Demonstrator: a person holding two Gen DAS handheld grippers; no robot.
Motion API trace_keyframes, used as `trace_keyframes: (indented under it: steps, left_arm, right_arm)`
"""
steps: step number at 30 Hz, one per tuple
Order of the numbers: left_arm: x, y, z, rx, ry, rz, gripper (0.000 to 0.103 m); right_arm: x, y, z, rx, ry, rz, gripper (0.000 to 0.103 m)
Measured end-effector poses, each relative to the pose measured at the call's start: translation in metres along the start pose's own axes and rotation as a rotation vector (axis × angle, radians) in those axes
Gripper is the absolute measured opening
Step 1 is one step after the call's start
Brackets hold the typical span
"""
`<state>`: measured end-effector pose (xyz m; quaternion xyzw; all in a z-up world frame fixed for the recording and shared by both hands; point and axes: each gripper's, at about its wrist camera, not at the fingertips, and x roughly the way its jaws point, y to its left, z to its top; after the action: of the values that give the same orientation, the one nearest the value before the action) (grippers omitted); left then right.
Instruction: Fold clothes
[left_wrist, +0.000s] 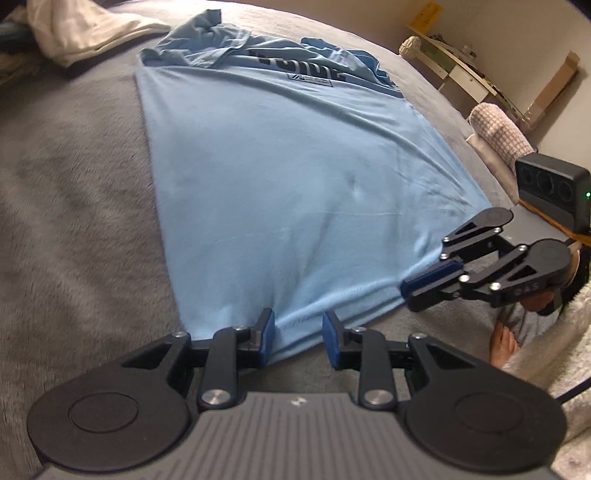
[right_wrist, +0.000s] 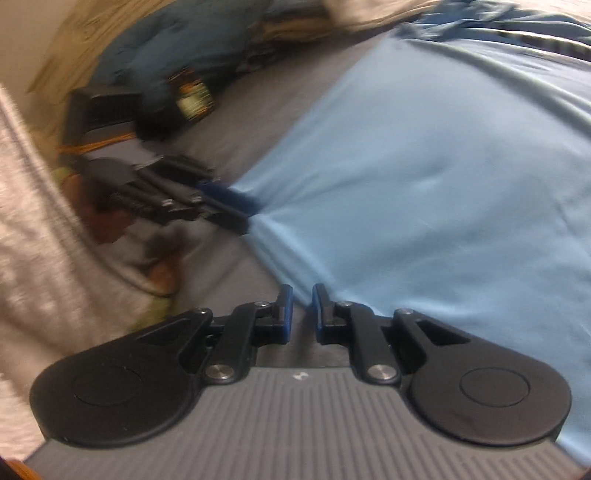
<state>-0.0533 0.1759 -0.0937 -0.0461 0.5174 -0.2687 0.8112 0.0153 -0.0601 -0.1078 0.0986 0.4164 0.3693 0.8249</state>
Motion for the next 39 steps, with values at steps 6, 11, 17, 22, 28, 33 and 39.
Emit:
trace_keyframes:
  steps: [6, 11, 17, 22, 28, 33, 39]
  left_arm:
    - [-0.004, 0.006, -0.004, -0.026, 0.003, -0.022, 0.03]
    - [-0.004, 0.012, -0.009, -0.07, -0.002, -0.032, 0.03]
    - [-0.006, 0.022, -0.015, -0.155, -0.021, -0.071, 0.03]
    - [-0.009, 0.026, -0.02, -0.181, -0.019, -0.077, 0.03]
    - [-0.025, 0.034, -0.031, -0.204, -0.019, -0.017, 0.033]
    - [-0.044, 0.052, -0.044, -0.291, -0.042, 0.039, 0.033]
    - [-0.056, 0.061, -0.04, -0.331, -0.096, 0.081, 0.033]
  right_arm:
    - [0.023, 0.002, 0.009, -0.021, 0.018, 0.07, 0.009]
    - [0.045, 0.015, -0.013, -0.04, 0.111, 0.147, 0.009]
    - [0.023, 0.021, -0.001, -0.03, 0.08, 0.178, 0.009]
    - [0.04, 0.017, 0.022, -0.016, 0.001, 0.182, 0.009]
    - [0.084, 0.036, 0.008, -0.1, 0.073, 0.192, 0.009]
    - [0.077, 0.049, 0.008, -0.093, 0.078, 0.227, 0.009]
    - [0.082, 0.056, 0.027, -0.135, 0.005, 0.205, 0.009]
